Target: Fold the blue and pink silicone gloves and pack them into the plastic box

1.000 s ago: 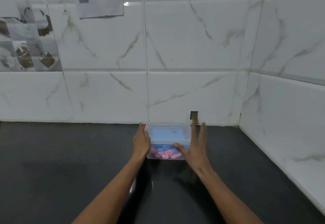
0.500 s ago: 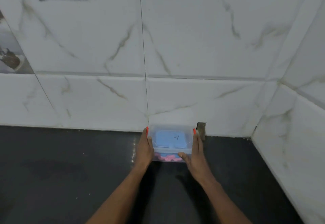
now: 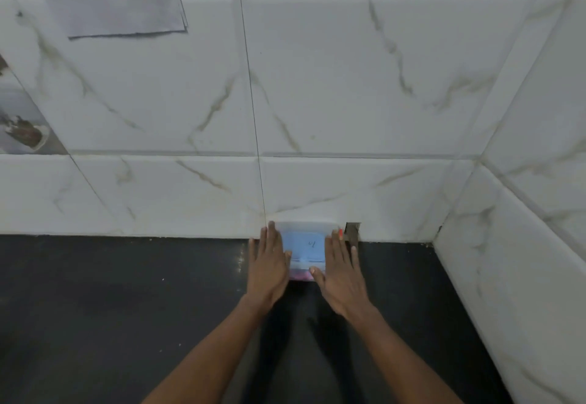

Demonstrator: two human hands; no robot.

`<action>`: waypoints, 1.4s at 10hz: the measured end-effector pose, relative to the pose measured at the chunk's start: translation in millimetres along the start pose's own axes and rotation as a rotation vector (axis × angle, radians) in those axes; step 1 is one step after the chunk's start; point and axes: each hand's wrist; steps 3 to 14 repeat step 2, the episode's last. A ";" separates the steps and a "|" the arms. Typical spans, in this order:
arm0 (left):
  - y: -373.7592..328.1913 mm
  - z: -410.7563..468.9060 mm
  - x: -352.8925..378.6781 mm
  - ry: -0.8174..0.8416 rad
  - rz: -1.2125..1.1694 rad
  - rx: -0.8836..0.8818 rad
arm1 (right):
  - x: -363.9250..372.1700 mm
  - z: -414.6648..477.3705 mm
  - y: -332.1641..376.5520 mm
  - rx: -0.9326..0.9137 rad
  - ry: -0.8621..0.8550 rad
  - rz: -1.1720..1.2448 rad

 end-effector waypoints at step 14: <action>-15.8 -33.1 -15.9 0.223 0.108 0.008 | -27.9 -17.9 17.8 -0.078 0.141 -0.036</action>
Point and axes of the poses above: each hand's wrist, its own z-axis towards the middle knuckle, its own x-axis out of the palm, y = z × x, and after that the axes turned 14 degrees about -z, right-handed
